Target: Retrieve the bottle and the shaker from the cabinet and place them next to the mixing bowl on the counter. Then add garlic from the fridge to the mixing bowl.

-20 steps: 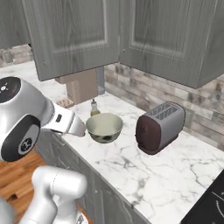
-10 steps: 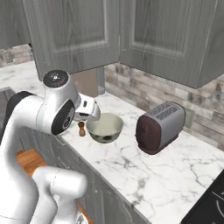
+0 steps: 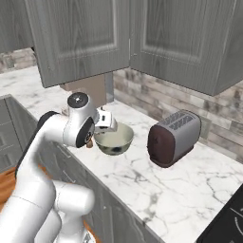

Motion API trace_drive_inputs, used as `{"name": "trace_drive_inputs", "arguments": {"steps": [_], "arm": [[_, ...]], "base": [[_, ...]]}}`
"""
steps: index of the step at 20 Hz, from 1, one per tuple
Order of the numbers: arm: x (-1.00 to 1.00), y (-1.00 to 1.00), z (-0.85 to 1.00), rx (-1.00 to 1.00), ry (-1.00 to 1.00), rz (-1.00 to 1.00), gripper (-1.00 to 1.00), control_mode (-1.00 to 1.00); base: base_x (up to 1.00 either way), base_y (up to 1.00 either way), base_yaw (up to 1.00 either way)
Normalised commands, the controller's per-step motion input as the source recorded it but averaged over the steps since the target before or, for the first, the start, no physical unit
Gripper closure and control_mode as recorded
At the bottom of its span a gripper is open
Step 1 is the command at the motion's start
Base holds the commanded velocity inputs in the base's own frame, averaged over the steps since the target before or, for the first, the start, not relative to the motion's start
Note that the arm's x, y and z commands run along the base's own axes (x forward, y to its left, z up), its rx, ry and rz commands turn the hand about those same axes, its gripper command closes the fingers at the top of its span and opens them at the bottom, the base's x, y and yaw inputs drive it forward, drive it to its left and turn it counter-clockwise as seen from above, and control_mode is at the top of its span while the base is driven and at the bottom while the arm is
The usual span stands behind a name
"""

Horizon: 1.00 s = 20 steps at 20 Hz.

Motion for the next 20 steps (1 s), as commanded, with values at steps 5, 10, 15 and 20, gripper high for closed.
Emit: {"name": "trace_drive_inputs", "arguments": {"steps": [5,10,15,20], "arm": [[0.89,-0.16,-0.16,-0.05,0.09,0.00,1.00,-1.00],[0.47,-0.03,-0.30,-0.02,0.11,0.00,1.00,-1.00],[0.30,0.00,-0.23,0.00,0.09,0.00,1.00,-1.00],[0.48,0.00,-0.12,0.00,0.31,0.00,1.00,-1.00]], "base": [[0.00,0.00,0.00],[0.00,0.00,0.00],[0.00,0.00,0.00],[0.00,0.00,0.00]]}}
